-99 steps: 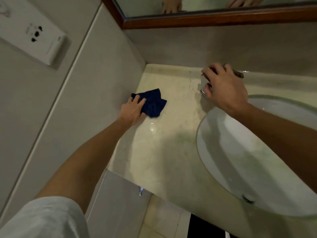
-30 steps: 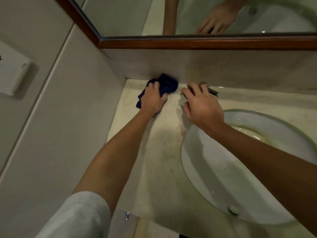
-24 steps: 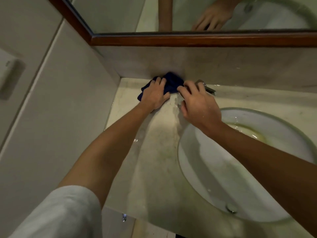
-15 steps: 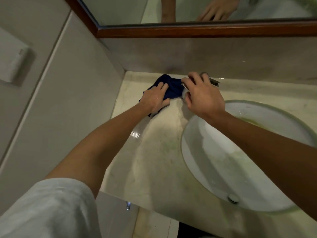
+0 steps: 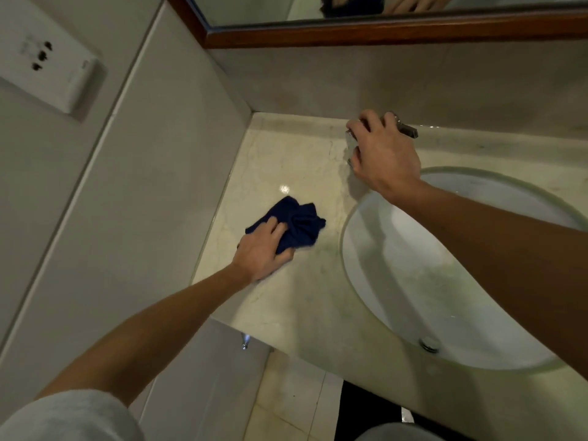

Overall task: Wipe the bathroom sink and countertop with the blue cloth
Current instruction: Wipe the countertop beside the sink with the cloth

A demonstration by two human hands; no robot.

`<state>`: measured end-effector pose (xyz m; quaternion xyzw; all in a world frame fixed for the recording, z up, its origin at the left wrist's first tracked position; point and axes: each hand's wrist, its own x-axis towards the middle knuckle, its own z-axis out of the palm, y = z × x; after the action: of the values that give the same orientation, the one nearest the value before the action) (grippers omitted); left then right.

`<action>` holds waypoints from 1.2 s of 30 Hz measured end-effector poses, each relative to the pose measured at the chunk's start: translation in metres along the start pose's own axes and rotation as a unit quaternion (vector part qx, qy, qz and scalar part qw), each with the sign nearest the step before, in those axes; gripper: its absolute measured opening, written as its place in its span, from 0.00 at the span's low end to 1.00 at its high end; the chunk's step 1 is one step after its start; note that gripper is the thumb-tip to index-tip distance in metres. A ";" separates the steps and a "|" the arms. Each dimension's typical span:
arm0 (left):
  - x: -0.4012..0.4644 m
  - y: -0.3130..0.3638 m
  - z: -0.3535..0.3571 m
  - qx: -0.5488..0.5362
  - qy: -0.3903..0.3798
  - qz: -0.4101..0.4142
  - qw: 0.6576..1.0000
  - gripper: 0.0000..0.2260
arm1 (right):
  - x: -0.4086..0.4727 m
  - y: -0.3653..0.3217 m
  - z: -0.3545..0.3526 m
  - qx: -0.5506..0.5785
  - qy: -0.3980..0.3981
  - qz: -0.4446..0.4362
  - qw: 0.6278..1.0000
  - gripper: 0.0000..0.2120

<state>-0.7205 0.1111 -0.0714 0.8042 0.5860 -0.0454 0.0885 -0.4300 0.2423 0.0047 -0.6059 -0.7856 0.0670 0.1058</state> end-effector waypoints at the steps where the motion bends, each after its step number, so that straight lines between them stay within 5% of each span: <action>1: -0.019 0.014 0.006 -0.006 0.001 -0.016 1.000 0.20 | 0.000 0.000 0.000 0.000 -0.003 0.000 1.000 0.23; 10: -0.102 0.151 0.052 -0.018 0.004 -0.095 0.995 0.23 | -0.001 -0.001 -0.004 0.002 -0.019 0.005 1.000 0.23; 20: 0.073 0.122 0.013 -0.058 0.064 -0.235 0.968 0.23 | 0.000 -0.001 -0.002 -0.004 -0.015 0.005 1.000 0.22; 30: 0.228 0.066 -0.027 -0.077 0.076 -0.238 0.965 0.27 | 0.001 0.002 0.009 -0.021 0.033 -0.009 0.999 0.21; 36: 0.233 0.063 -0.025 -0.055 0.088 -0.226 0.969 0.25 | 0.000 0.004 0.011 -0.031 0.041 -0.012 0.999 0.20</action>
<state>-0.5899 0.3149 -0.0821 0.6460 0.7594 0.0388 0.0679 -0.4294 0.2437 -0.0068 -0.6014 -0.7897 0.0168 0.1200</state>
